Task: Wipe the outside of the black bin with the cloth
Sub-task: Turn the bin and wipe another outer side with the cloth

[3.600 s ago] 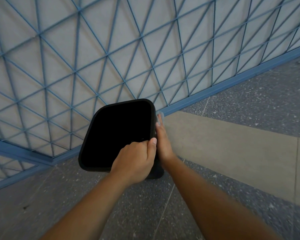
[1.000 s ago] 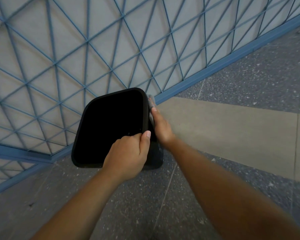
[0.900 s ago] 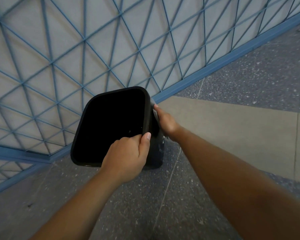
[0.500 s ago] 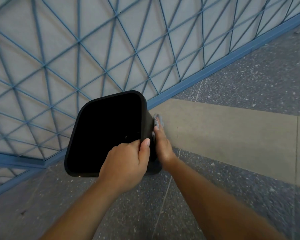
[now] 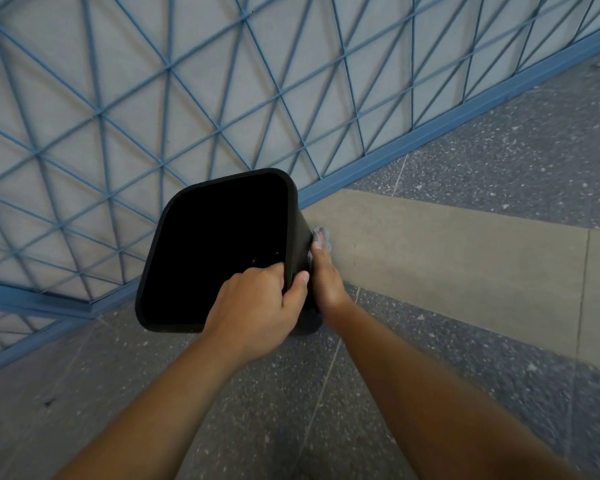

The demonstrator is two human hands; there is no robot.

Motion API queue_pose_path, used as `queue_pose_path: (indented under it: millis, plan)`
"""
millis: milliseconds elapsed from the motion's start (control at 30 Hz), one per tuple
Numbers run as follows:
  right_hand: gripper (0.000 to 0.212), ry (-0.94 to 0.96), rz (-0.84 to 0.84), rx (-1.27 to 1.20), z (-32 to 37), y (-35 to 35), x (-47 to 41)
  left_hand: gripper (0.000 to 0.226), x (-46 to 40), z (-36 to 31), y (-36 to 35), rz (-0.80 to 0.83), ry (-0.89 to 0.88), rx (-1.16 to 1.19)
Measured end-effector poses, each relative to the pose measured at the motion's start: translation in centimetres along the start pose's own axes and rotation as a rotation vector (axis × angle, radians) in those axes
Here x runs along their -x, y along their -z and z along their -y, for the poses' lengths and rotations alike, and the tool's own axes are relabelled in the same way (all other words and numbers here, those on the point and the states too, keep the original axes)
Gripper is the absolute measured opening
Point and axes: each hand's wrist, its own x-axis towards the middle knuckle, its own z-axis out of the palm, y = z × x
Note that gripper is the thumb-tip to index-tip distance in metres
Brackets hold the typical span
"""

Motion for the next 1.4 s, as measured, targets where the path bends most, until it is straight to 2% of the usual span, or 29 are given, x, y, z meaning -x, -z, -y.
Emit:
queue_pose_path:
  millis: [67,167,300,333,467,500,600,633,767,867,900,1000,1100,1200,1267,1333,1400]
  plan:
    - [0.085,0.092,0.002,0.008,0.0,-0.5,1.7,0.043,0.1,-0.3,0.1,-0.004,0.010,-0.001]
    - [0.091,0.120,-0.017,0.029,-1.4,-0.4,1.4,0.044,-0.1,-0.1,-0.1,-0.006,0.008,-0.015]
    - [0.056,0.087,-0.043,0.003,-1.2,0.0,0.4,0.044,-0.1,-0.3,0.0,-0.005,0.014,-0.006]
    - [0.058,0.112,-0.042,0.013,-1.2,-0.3,1.0,0.043,0.0,-0.3,-0.1,-0.004,0.015,-0.004]
    - [0.092,0.172,-0.038,0.013,-2.7,-1.2,2.8,0.043,-0.1,-0.4,0.0,-0.022,0.001,-0.004]
    - [0.092,0.154,-0.051,0.044,-2.6,-0.9,2.0,0.043,-0.3,-0.3,0.0,-0.029,0.002,0.001]
    - [0.063,0.097,-0.051,0.042,-2.3,-0.3,0.4,0.044,-0.4,-0.1,0.0,-0.040,-0.003,0.013]
    - [0.060,0.120,-0.046,0.039,-2.2,-0.6,1.0,0.045,-0.4,0.1,0.0,-0.039,-0.009,0.012]
    - [0.079,0.224,-0.026,-0.016,-4.3,-1.5,3.2,0.045,-0.3,0.1,-0.1,-0.032,-0.012,0.015]
    - [0.100,0.021,-0.054,-0.016,-4.1,-0.4,1.3,0.045,-0.4,0.0,0.0,-0.021,0.000,0.022]
    - [0.101,0.012,-0.043,-0.026,-3.3,-0.5,1.3,0.044,-0.4,0.0,0.0,-0.017,0.003,0.024]
    - [0.089,0.156,-0.009,-0.020,-4.2,-1.4,2.5,0.044,-0.4,0.0,0.0,-0.016,0.004,0.026]
    - [0.083,0.100,-0.032,0.004,-4.1,-0.8,1.3,0.043,-0.3,-0.1,0.1,-0.007,0.009,0.021]
    - [0.062,0.099,-0.034,-0.023,-1.5,-0.4,0.1,0.043,-0.2,0.0,0.2,0.002,0.006,0.021]
    - [0.074,0.140,-0.016,-0.029,-1.4,-0.6,0.0,0.044,-0.2,-0.1,0.2,0.004,0.003,0.026]
    - [0.094,0.051,0.005,-0.027,-1.7,-0.5,-0.8,0.044,-0.2,-0.1,0.2,0.003,0.004,0.011]
    - [0.099,-0.055,0.030,-0.063,-1.2,-0.1,-1.7,0.044,-0.2,-0.1,0.1,0.010,0.005,0.012]
